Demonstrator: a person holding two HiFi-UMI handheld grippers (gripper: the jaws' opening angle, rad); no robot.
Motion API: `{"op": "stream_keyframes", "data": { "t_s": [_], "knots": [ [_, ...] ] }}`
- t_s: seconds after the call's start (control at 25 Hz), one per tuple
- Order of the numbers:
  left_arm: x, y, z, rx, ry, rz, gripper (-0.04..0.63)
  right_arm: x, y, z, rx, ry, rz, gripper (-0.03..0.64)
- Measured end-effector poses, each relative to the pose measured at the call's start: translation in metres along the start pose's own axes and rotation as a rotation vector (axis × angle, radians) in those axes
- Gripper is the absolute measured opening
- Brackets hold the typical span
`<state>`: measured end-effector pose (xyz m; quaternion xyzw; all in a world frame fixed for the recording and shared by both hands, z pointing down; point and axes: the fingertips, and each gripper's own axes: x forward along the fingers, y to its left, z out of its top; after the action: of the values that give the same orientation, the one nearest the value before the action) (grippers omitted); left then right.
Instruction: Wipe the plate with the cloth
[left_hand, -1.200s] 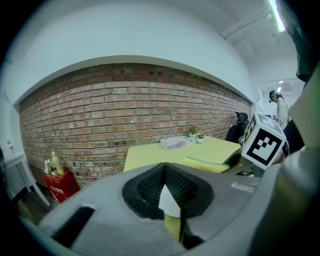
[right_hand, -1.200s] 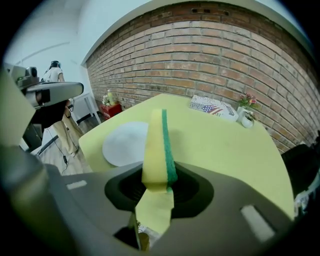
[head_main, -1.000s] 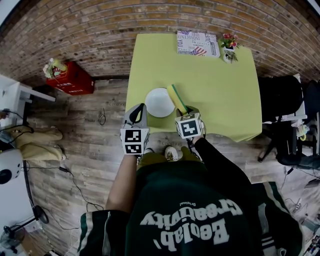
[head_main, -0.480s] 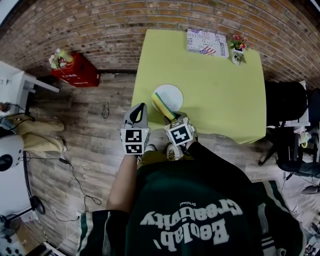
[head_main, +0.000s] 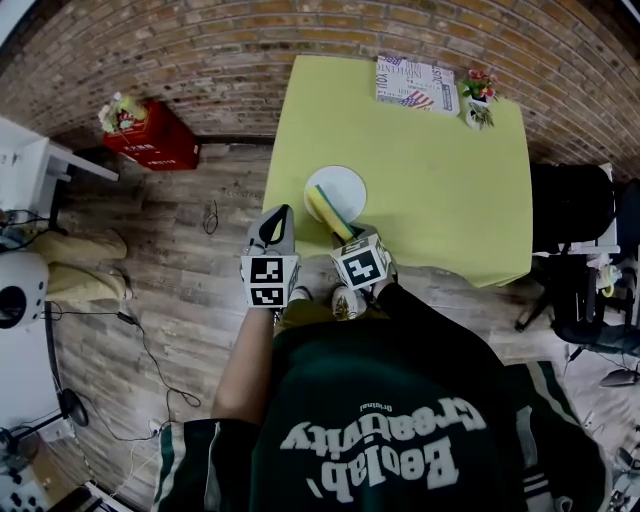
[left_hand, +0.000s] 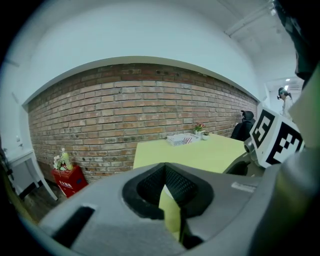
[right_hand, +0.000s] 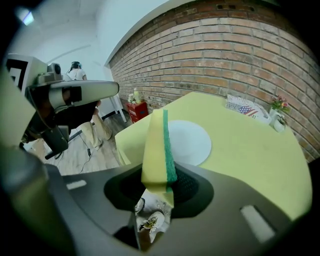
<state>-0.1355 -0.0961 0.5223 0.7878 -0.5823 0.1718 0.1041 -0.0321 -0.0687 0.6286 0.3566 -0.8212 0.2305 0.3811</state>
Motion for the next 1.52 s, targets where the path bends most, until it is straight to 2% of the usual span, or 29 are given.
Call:
{"op": "stream_keyframes", "data": {
  "t_s": [0.6, 0.92, 1.12, 1.28, 1.52],
  "knots": [
    [0.019, -0.038, 0.011, 0.032, -0.004, -0.078, 0.003, -0.028, -0.055, -0.027, 0.079, 0.001, -0.123, 0.132],
    [0.02, -0.049, 0.01, 0.039, 0.003, -0.09, 0.003, -0.038, -0.078, -0.038, 0.132, -0.007, -0.176, 0.132],
    [0.016, -0.051, 0.01, 0.042, -0.01, -0.081, 0.005, -0.039, -0.079, -0.031, 0.165, -0.069, -0.166, 0.135],
    [0.011, -0.043, 0.009, 0.043, -0.009, -0.059, 0.003, -0.04, -0.076, -0.012, 0.211, -0.132, -0.123, 0.133],
    [0.003, -0.025, 0.008, 0.03, -0.006, -0.013, 0.003, -0.025, -0.056, 0.024, 0.153, -0.161, -0.08, 0.134]
  ]
}}
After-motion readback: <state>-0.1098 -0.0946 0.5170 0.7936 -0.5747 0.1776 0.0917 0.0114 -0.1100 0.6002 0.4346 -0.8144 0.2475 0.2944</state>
